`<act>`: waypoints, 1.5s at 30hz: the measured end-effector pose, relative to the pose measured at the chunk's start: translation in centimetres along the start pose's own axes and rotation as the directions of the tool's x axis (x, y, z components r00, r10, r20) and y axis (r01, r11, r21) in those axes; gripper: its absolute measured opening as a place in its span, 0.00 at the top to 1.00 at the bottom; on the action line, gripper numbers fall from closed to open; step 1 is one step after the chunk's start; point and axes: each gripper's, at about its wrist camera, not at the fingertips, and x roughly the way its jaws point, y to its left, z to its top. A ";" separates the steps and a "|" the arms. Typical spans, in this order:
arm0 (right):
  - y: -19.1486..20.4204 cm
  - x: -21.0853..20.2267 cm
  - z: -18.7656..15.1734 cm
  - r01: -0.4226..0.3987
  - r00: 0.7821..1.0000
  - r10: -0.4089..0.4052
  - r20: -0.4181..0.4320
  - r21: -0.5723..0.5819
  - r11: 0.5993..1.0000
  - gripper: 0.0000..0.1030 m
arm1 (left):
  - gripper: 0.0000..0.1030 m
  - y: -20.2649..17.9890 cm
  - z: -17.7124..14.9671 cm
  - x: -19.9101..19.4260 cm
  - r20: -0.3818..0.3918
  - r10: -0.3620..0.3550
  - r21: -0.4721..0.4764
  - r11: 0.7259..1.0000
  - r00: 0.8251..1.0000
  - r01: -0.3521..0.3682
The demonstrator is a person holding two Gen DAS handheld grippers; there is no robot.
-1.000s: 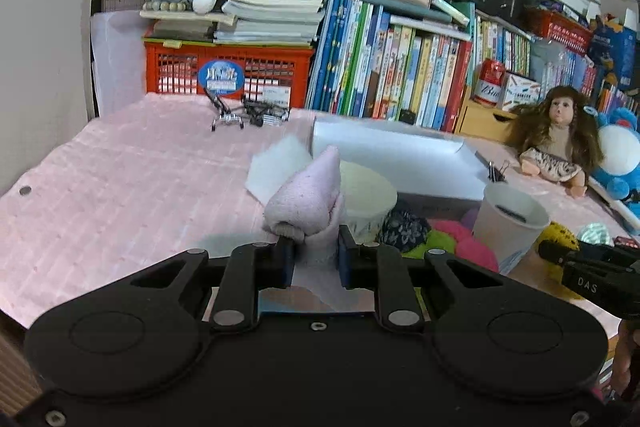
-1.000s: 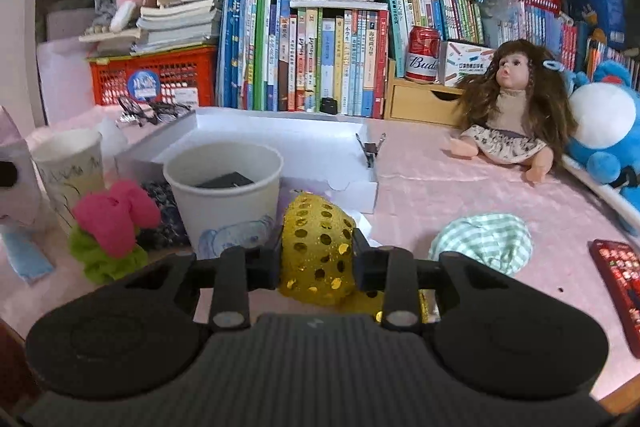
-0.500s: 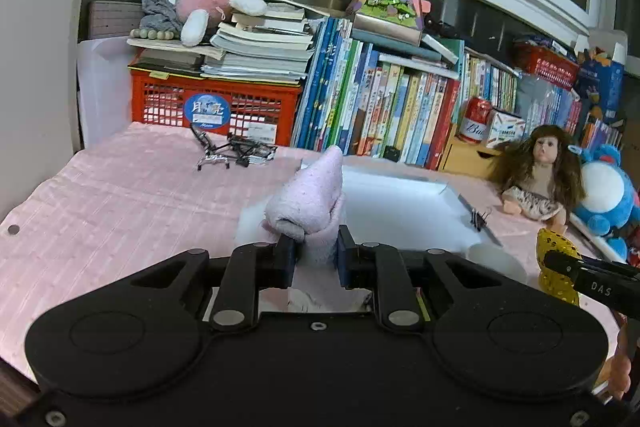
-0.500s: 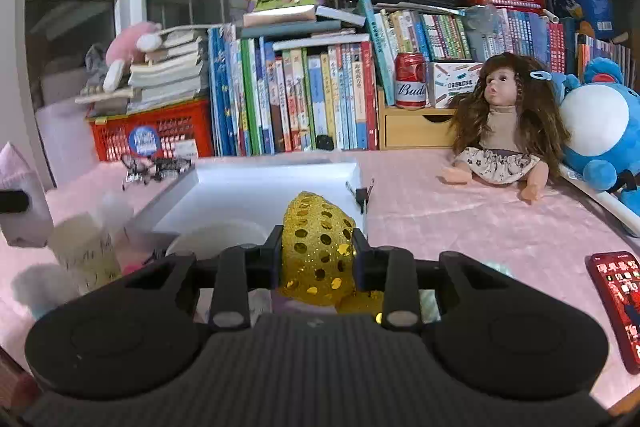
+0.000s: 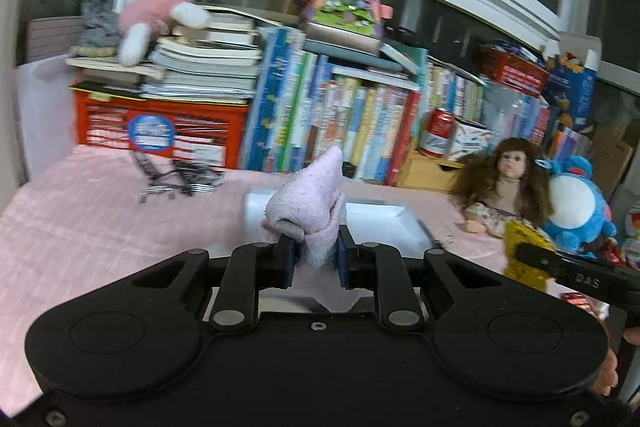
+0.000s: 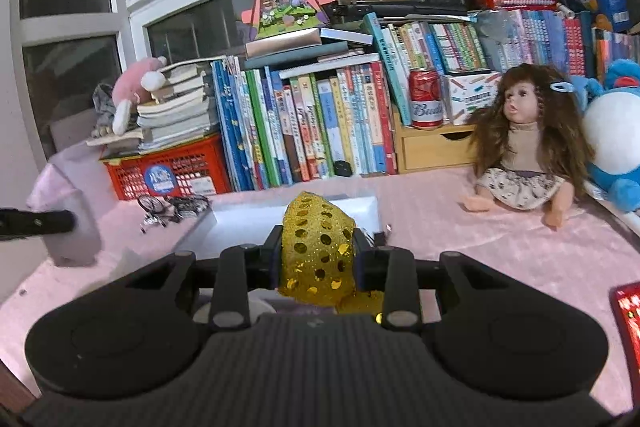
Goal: Organize soft objects
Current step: 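Carry the pink towel and gold sequin bow over the white tray with both tools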
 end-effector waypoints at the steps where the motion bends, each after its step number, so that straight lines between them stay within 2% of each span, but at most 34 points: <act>1: -0.1 0.4 0.4 -0.011 1.000 0.011 -0.006 0.008 1.000 0.63 | 0.82 -0.3 0.4 0.7 -0.017 -0.031 -0.006 1.000 0.999 0.030; 3: -0.4 1.4 1.5 -0.045 0.998 0.046 -0.033 0.045 0.998 0.63 | 0.82 -0.7 1.6 2.4 -0.070 -0.105 -0.046 0.994 0.992 0.102; 5: -1.0 2.7 2.6 -0.086 0.993 0.093 -0.067 0.106 0.991 0.63 | 0.82 -1.2 2.6 4.3 -0.116 -0.148 -0.072 0.988 0.982 0.140; 7: -1.4 3.9 3.5 -0.114 0.987 0.130 -0.092 0.153 0.982 0.63 | 0.82 -1.7 3.4 6.4 -0.164 -0.174 -0.086 0.983 0.971 0.161; 11: -1.9 6.9 4.6 -0.134 0.975 0.167 -0.144 0.218 0.967 0.62 | 0.82 -2.7 4.4 11.7 -0.293 -0.209 -0.127 0.976 0.933 0.178; 14: -2.7 9.6 4.8 -0.147 0.954 0.218 -0.206 0.310 0.939 0.62 | 0.82 -3.4 4.4 15.9 -0.383 -0.187 -0.116 0.981 0.905 0.154; 18: -3.9 13.3 4.3 -0.110 0.933 0.236 -0.272 0.408 0.906 0.62 | 0.82 -4.3 3.9 21.1 -0.475 -0.125 -0.083 0.992 0.871 0.097; 22: -4.6 16.2 3.4 -0.064 0.917 0.230 -0.326 0.448 0.892 0.62 | 0.82 -4.9 2.8 24.9 -0.536 -0.085 -0.064 0.996 0.840 0.059; 26: -5.4 18.6 2.6 -0.020 0.898 0.229 -0.375 0.486 0.874 0.62 | 0.82 -5.3 2.0 27.6 -0.576 -0.081 -0.067 0.996 0.814 0.052; 30: -6.2 20.0 2.1 -0.012 0.888 0.256 -0.382 0.538 0.843 0.61 | 0.81 -5.9 1.7 29.1 -0.596 -0.065 -0.046 0.998 0.800 0.047; 33: -6.2 20.5 2.3 -0.009 0.888 0.253 -0.384 0.536 0.844 0.60 | 0.81 -6.0 1.5 29.8 -0.610 -0.069 -0.049 0.998 0.789 0.050; 42: -6.6 22.4 2.0 0.012 0.886 0.249 -0.390 0.556 0.831 0.58 | 0.80 -5.9 1.3 31.2 -0.615 -0.081 -0.065 0.997 0.784 0.052; 45: -6.8 23.1 2.0 0.024 0.884 0.246 -0.397 0.565 0.825 0.56 | 0.77 -5.8 1.3 31.4 -0.611 -0.082 -0.074 0.996 0.788 0.047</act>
